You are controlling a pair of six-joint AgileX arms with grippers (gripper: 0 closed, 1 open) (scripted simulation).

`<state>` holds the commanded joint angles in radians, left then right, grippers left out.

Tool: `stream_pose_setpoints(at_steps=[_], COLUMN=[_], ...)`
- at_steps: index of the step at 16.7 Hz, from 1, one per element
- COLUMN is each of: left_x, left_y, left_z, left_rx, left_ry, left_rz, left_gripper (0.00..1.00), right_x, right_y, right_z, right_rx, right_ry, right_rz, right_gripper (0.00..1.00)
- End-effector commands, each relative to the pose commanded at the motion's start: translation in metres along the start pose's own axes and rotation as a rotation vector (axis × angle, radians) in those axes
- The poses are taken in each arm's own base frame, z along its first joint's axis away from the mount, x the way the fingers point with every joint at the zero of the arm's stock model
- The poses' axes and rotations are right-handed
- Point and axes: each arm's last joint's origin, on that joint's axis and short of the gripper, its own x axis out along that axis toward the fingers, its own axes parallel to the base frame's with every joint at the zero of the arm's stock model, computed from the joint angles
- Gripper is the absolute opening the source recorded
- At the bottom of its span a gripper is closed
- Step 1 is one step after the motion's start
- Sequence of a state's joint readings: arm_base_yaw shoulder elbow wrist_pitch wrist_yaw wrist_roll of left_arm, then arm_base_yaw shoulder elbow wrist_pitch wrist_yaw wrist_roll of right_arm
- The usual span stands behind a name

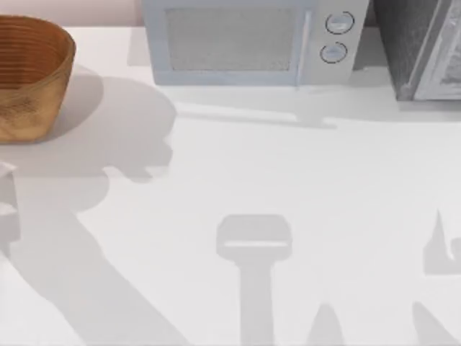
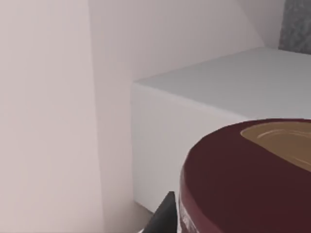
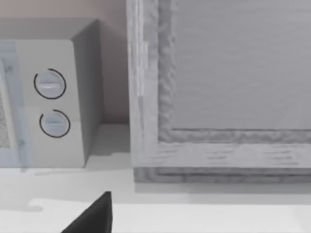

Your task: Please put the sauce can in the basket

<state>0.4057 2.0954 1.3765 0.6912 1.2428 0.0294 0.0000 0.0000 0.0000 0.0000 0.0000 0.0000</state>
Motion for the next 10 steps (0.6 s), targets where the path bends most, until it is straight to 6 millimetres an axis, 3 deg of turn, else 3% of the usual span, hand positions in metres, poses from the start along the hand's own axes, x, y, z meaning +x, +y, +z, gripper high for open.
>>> stream_pose_setpoints(at_steps=[4,10], left_x=[0.0009,0.0009], left_y=[0.0003,0.0003], left_z=[-0.0005,-0.0005], left_rx=[0.001,0.001], left_ry=[0.000,0.000], left_rz=[0.003,0.003], left_gripper=[0.00,0.45], right_x=[0.0000,0.0000], right_y=[0.0000,0.0000], right_z=[0.0000,0.0000], right_rx=[0.000,0.000], right_ry=[0.000,0.000], right_rz=[0.000,0.000], right_gripper=[1.00,1.00])
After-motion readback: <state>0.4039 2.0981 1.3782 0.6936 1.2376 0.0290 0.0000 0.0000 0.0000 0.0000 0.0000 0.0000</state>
